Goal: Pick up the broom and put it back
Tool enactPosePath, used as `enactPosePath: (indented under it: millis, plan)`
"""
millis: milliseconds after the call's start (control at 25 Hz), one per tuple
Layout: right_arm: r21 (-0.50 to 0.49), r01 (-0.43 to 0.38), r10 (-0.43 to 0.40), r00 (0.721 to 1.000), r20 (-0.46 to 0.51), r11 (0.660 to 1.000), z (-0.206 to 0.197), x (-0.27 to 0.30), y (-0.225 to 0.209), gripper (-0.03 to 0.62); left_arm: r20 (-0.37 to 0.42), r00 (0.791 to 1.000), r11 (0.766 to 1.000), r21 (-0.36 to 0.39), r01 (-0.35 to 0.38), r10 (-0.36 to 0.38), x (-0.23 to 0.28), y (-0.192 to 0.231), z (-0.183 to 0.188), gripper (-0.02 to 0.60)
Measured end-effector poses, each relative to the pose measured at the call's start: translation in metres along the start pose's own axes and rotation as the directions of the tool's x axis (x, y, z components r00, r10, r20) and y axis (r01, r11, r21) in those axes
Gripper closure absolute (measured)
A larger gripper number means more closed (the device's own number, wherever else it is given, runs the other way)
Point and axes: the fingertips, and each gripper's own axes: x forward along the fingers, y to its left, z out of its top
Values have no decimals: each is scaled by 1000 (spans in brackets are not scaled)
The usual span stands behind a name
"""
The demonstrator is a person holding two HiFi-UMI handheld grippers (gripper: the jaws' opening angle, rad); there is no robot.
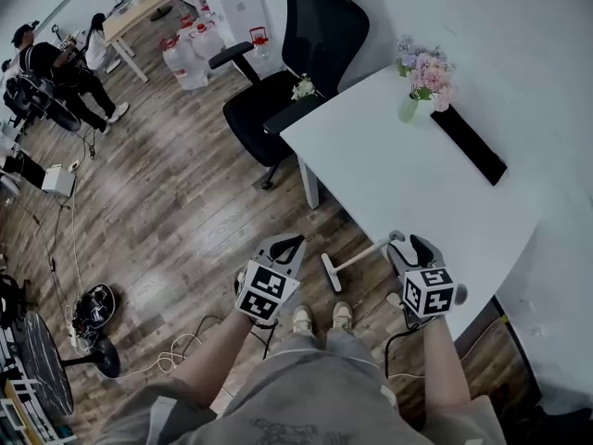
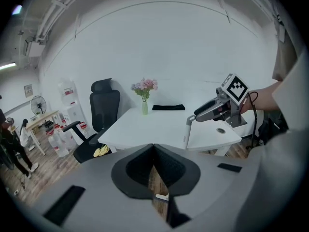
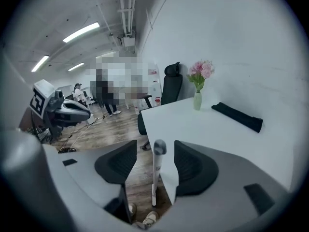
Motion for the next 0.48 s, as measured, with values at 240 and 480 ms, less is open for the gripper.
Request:
enactPosePath:
  millis: [240,480]
  plan:
    - [24,-14,10,988,151,1000,59,-43,6,349,78,997,999,37,-15,12,-22,3,32,565]
    - [-25,-62,66,949,308,998,118,-89,34,353,186,981,994,79,-71,56,-53,13,75,565]
